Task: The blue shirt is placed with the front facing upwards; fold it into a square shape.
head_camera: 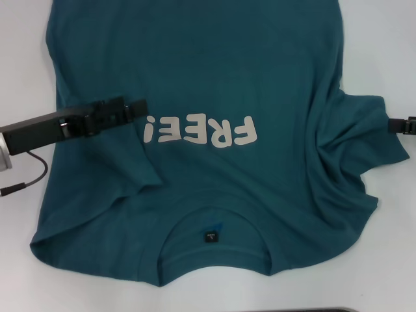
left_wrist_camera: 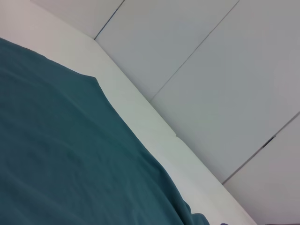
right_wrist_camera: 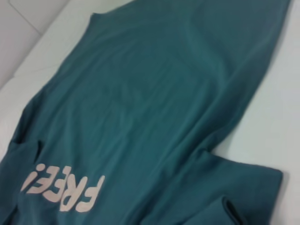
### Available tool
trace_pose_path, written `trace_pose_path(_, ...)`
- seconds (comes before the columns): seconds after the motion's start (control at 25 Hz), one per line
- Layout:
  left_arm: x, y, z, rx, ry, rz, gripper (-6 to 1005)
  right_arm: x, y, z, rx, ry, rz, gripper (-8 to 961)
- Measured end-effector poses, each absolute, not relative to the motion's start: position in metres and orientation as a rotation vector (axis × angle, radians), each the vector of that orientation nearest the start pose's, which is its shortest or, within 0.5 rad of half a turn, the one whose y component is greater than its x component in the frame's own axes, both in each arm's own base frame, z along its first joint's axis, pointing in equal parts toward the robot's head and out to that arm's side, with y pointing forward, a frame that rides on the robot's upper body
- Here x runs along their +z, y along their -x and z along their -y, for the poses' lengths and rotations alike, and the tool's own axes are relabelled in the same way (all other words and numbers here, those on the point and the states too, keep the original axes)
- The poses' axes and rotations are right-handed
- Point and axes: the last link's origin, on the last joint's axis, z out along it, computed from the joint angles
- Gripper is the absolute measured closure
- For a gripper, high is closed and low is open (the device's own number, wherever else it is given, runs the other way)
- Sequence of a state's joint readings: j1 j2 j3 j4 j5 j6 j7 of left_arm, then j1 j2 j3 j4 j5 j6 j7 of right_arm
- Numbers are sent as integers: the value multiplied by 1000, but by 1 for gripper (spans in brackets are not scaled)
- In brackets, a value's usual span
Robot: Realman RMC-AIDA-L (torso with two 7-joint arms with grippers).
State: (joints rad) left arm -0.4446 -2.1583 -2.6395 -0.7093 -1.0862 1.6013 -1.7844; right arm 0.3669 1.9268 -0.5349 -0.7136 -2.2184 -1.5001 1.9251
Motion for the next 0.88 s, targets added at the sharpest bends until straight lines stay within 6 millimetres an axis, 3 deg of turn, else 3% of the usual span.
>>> trace_pose_path(0.24,-4,282,-303,-920,2449,1323,90,87,-376,-292,420,2216,-1469,101)
trace_pose_path(0.88,-6,283,-302,-920,2443,1332,89,61,-371,-301,384,2216,-1478,100)
